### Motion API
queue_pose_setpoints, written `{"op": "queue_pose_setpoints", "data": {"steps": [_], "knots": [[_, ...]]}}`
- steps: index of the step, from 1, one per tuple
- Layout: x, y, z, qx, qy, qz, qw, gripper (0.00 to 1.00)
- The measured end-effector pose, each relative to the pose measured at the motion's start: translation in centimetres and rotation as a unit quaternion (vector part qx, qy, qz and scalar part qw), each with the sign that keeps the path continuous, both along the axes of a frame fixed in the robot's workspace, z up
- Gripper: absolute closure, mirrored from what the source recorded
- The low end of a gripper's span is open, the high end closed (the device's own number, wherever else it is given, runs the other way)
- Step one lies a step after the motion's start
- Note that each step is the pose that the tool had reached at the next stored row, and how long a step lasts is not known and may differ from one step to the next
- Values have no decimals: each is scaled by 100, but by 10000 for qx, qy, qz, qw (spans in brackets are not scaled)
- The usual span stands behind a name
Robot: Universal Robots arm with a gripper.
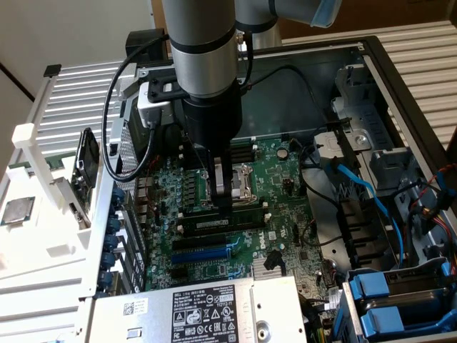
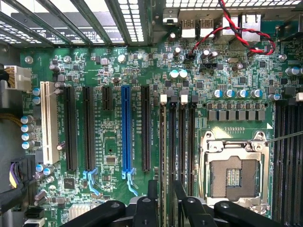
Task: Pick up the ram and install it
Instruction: 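Press down the ram until it locks into place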
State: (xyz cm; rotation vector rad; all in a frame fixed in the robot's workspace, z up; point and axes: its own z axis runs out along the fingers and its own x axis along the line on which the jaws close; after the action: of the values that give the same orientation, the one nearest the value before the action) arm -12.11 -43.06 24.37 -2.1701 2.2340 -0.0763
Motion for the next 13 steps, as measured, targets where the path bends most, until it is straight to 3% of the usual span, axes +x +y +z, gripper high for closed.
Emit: {"op": "queue_pose_setpoints", "data": {"steps": [1,3,7,10,13], "knots": [[0,0,0,0,0,0,10000,75],[0,0,0,0,0,0,10000,88],[0,7,1,-2,1,0,10000,89],[0,74,-2,-11,0,0,10000,89],[0,81,-3,-13,0,0,10000,89]]}}
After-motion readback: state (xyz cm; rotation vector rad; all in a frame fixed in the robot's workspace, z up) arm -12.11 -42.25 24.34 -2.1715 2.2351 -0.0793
